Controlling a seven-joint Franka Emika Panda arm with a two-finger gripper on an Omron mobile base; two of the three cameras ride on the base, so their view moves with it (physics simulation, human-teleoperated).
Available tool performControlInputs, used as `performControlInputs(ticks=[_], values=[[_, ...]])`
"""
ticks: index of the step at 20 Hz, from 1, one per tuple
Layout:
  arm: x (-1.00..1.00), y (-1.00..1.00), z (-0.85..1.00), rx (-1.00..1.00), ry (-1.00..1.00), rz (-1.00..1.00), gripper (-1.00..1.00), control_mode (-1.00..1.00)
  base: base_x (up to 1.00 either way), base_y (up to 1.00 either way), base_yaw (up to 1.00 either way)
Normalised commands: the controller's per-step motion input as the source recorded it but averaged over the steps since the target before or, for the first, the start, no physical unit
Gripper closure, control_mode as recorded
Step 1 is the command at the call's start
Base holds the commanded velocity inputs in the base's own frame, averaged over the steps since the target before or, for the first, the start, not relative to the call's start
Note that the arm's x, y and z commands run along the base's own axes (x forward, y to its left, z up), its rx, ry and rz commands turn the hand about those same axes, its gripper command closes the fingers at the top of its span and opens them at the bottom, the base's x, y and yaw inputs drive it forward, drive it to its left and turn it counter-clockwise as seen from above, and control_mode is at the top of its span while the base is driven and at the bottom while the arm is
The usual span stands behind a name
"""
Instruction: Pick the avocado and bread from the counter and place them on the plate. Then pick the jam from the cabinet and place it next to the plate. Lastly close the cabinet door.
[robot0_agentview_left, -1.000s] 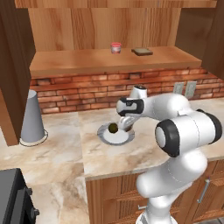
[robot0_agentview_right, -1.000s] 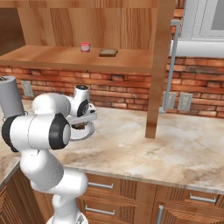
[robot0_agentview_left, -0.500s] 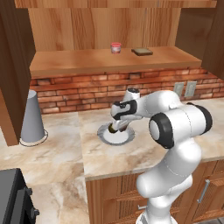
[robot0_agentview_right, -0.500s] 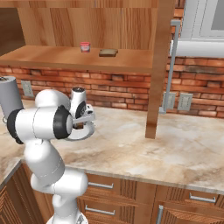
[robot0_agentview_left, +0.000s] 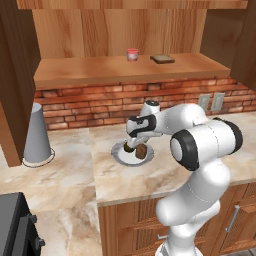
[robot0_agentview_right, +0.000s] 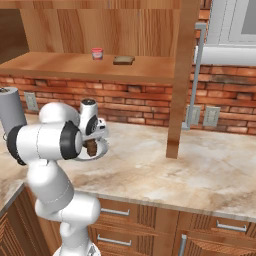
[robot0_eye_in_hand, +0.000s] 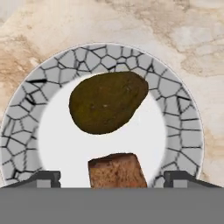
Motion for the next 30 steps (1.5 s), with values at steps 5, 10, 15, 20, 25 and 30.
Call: performControlInputs(ticks=[5,10,15,20,25,30], values=[[-0.07,0.0,0.67,0.02,-0.12,-0.1,-1.0,-1.0,0.0,0.0,0.0],[-0.41,-0.03,0.88,0.02,-0.24,-0.03,-1.0,-1.0,0.0,0.0,0.0],[-0.46,-0.01,0.96,0.06,-0.23,-0.01,-1.0,-1.0,0.0,0.0,0.0],[-0.35,0.0,0.85,0.07,-0.27,-0.02,-1.0,-1.0,0.0,0.0,0.0],[-0.23,0.0,0.8,0.07,-0.28,-0.02,-1.0,-1.0,0.0,0.0,0.0],[-0.06,0.0,0.84,0.07,-0.25,-0.05,-1.0,-1.0,0.0,0.0,0.0]])
